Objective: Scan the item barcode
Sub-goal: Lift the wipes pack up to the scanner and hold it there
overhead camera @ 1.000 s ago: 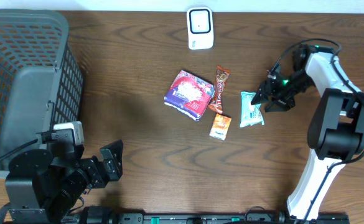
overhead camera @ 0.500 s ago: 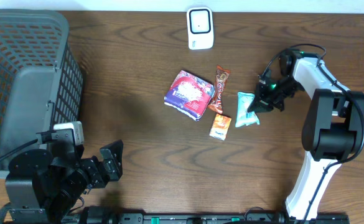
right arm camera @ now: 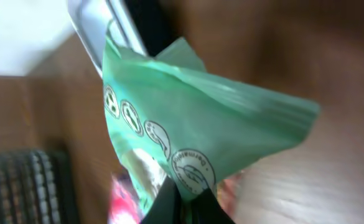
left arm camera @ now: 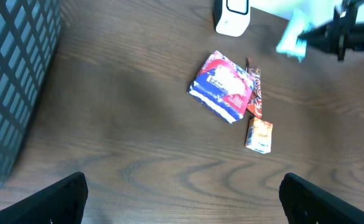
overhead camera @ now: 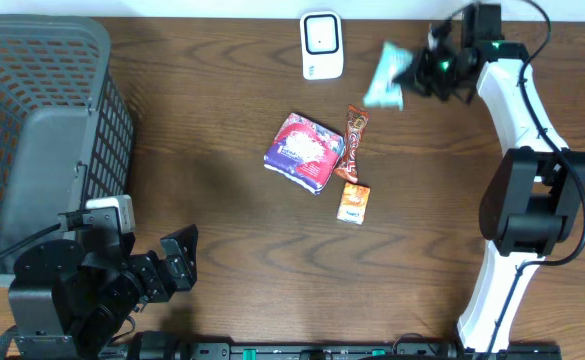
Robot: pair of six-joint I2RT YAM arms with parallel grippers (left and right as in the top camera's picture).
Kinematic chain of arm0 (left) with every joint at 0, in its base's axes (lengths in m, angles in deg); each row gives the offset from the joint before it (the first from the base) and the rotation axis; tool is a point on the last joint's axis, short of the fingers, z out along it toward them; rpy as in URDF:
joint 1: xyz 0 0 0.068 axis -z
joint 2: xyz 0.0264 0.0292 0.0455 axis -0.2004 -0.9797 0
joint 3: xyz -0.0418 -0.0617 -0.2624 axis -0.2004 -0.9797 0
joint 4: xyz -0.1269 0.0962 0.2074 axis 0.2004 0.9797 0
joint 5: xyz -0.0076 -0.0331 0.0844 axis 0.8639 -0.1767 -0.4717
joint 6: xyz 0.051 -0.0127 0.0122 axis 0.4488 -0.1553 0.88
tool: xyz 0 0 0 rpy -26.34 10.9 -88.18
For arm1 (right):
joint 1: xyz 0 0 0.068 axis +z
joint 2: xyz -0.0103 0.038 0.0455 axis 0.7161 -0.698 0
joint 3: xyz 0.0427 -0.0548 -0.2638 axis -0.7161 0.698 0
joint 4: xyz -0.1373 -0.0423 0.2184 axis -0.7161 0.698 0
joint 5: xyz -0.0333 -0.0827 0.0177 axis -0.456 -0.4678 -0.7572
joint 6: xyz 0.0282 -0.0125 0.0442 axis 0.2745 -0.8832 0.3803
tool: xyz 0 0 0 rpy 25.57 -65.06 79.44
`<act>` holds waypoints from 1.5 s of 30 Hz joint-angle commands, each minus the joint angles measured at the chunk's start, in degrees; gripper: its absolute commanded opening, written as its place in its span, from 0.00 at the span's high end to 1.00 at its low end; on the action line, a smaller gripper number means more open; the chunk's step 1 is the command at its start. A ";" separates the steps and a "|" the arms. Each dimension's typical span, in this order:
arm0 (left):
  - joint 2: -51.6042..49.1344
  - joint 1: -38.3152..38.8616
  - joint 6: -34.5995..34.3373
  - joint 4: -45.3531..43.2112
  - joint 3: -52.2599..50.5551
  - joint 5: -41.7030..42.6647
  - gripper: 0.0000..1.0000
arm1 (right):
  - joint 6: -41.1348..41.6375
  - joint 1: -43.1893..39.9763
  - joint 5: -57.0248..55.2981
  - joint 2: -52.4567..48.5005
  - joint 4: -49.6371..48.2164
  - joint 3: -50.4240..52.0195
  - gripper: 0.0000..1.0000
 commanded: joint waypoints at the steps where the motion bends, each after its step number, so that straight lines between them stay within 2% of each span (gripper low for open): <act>1: -0.07 -0.24 0.09 0.00 0.85 0.85 0.02 | 9.86 4.00 -0.35 0.15 -8.61 -0.83 0.99; 5: -0.07 -0.24 0.09 0.00 0.85 0.85 0.02 | 11.30 8.00 -5.57 0.04 -19.91 -0.83 0.99; 10: -0.07 -0.24 0.09 0.00 0.85 0.85 0.02 | 17.57 12.41 -16.09 -0.44 -26.71 -0.83 0.99; 16: -0.07 -0.24 0.09 -0.02 0.85 0.85 0.02 | 21.44 16.79 -18.10 -4.66 -38.32 -0.83 0.99; 23: -0.07 -0.24 0.09 0.00 0.85 0.85 0.02 | 25.20 16.81 -23.34 -7.56 -40.63 -0.83 0.99; 29: -0.07 -0.24 0.09 0.00 0.85 0.85 0.02 | 22.43 14.10 -18.58 -7.13 -42.71 -0.98 0.99; 36: -0.07 -0.24 0.09 0.00 0.85 0.85 0.02 | 20.33 8.00 -7.43 -3.63 -39.47 -1.01 0.99; 39: -0.07 -0.24 0.09 0.00 0.85 0.85 0.02 | 16.04 5.84 -5.68 -1.51 -31.71 -1.01 0.99; 41: -0.07 -0.24 0.09 0.00 0.85 0.85 0.02 | 9.92 5.03 -6.62 -0.07 -24.55 -1.01 0.97; 43: -0.07 -0.24 0.09 0.00 0.85 0.85 0.02 | 4.31 4.74 -7.82 0.87 -18.36 -1.01 0.89; 45: -0.07 -0.24 0.09 0.00 0.85 0.85 0.02 | 0.04 4.74 -7.72 1.14 -13.22 -1.01 0.70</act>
